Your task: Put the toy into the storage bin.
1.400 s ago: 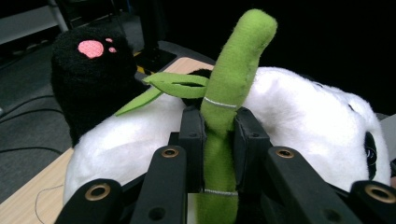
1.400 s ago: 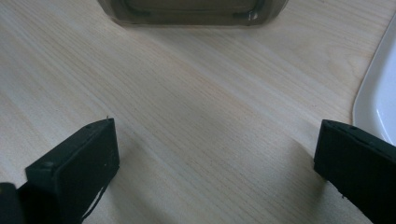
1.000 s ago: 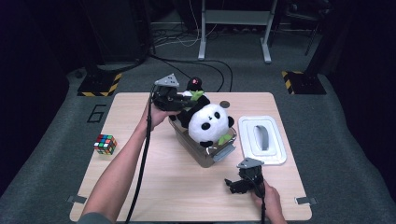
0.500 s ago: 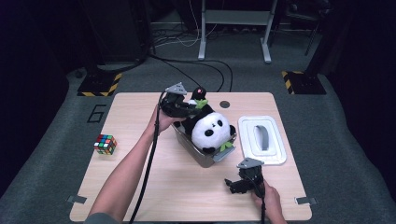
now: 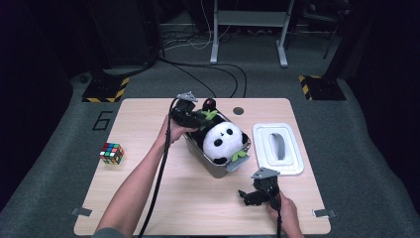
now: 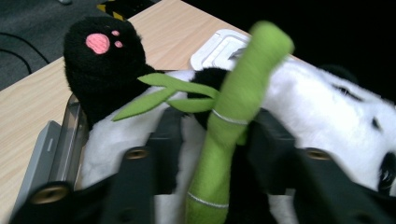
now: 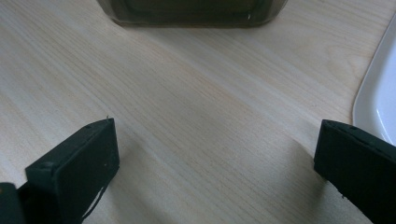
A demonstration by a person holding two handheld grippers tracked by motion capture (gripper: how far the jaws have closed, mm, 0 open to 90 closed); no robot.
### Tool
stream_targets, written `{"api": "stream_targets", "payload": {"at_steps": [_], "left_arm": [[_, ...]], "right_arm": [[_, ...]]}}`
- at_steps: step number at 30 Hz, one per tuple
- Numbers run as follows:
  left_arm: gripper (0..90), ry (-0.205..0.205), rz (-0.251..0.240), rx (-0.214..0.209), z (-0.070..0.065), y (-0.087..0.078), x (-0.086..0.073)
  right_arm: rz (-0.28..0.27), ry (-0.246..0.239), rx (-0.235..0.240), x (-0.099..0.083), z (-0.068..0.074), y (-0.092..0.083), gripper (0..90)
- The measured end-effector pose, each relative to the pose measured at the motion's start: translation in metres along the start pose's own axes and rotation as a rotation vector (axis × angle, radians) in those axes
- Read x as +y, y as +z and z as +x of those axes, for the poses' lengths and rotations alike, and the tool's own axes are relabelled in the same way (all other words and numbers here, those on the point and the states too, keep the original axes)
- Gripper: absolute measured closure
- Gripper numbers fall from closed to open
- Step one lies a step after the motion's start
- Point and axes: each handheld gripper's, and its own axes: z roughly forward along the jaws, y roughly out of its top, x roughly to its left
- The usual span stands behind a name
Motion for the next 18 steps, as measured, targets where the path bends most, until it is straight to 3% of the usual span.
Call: {"api": "stream_targets", "payload": {"at_steps": [2, 4, 9, 13, 17, 18], "left_arm": [[35.2, -0.009, -0.018, 0.009, -0.004, -0.004, 0.004], [28.2, -0.01, -0.029, 0.027, -0.01, -0.006, 0.009], [20.4, 0.009, -0.069, 0.063, -0.021, -0.004, 0.02], [17.6, 0.023, -0.024, 0.057, -0.021, 0.009, 0.021], [17.7, -0.01, 0.017, 0.041, -0.018, 0.022, 0.016], [18.3, -0.017, 0.031, 0.054, -0.017, 0.026, 0.014]], "right_arm": [[0.0, 0.001, 0.0, 0.0, 0.0, 0.0, 0.0], [0.0, 0.001, 0.0, 0.0, 0.0, 0.0, 0.0], [0.001, 0.002, 0.0, 0.0, 0.0, 0.0, 0.0], [0.001, 0.001, 0.0, 0.0, 0.0, 0.0, 0.0], [0.0, 0.001, 0.0, 0.0, 0.0, 0.0, 0.0], [0.001, 0.003, 0.0, 0.0, 0.0, 0.0, 0.0]]}}
